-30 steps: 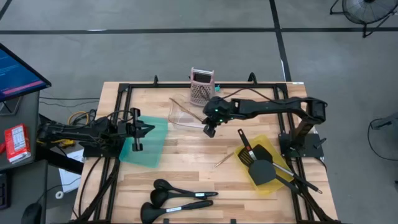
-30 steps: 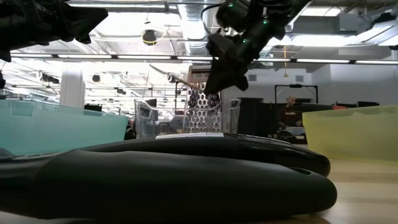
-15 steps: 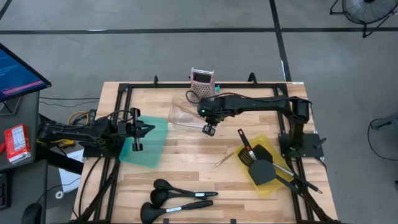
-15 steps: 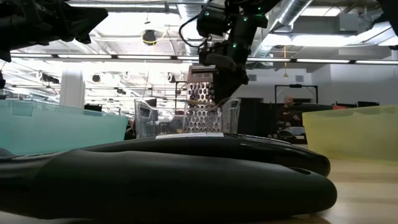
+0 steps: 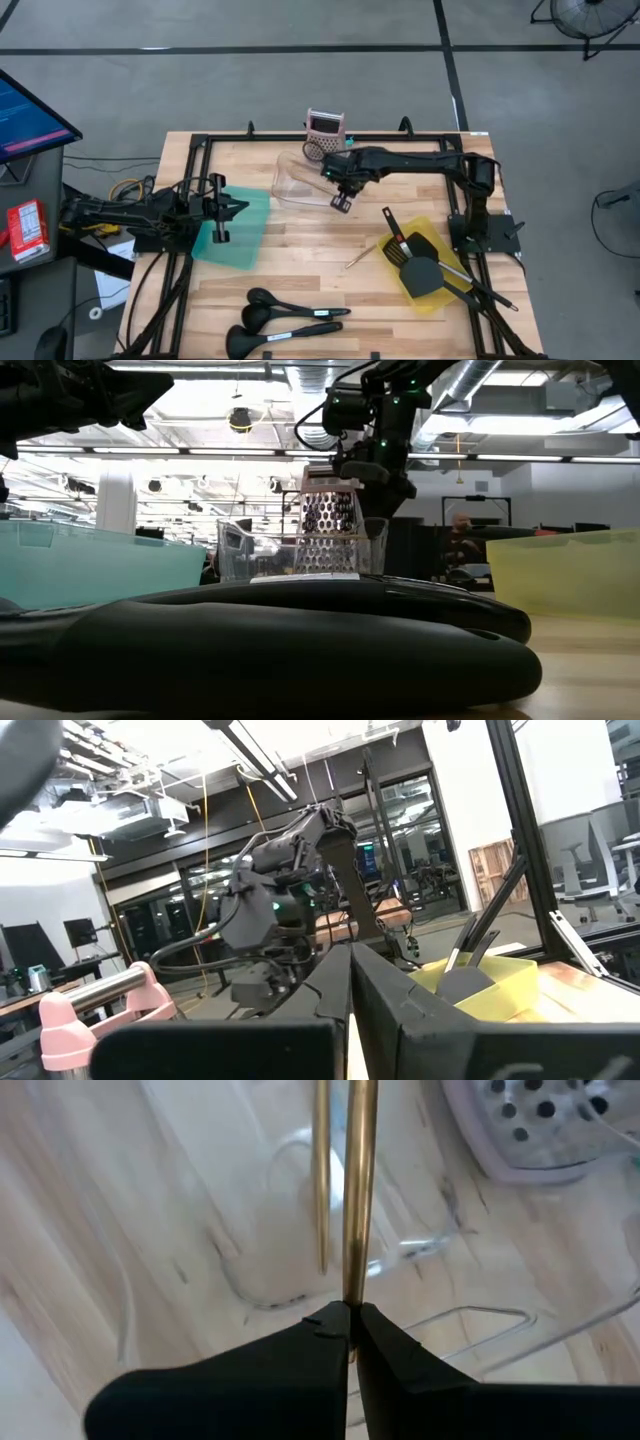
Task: Pick & Place Kitchen Items
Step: Put the gold knife into the transparent bin
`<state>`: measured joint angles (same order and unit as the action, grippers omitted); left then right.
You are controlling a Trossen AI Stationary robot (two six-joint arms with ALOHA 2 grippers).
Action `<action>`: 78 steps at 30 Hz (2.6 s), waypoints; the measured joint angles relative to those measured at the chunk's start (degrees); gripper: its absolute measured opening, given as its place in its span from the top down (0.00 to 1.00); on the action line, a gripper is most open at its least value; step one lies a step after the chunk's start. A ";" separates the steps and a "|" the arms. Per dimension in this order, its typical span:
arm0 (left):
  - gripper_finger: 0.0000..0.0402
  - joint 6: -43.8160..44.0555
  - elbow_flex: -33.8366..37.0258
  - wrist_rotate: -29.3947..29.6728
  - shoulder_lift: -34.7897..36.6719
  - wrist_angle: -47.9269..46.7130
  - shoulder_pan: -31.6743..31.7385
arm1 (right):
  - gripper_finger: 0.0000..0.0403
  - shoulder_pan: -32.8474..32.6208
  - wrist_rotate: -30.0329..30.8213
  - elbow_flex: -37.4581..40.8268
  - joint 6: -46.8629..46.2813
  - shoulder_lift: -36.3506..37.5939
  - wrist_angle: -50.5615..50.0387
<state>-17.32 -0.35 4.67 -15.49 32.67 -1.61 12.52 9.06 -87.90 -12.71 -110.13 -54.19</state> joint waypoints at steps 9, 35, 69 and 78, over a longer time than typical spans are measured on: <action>1.00 0.00 0.01 0.00 -0.02 0.00 0.02 | 0.99 0.30 -0.15 -0.07 -0.70 -0.90 0.78; 1.00 0.00 0.01 0.00 0.00 0.00 0.02 | 0.72 -0.03 -0.70 -2.14 2.29 -4.65 -0.69; 1.00 0.00 -0.01 0.00 -0.26 0.35 0.02 | 0.50 -30.91 -0.54 -6.49 24.87 -9.08 -6.41; 1.00 0.00 0.00 0.00 -0.39 0.48 0.01 | 0.49 -30.85 -2.84 -6.63 24.80 -10.57 -3.64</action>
<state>-17.32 -0.35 4.67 -15.88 33.15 -1.59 -18.33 6.22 -94.52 12.09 -120.70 -57.82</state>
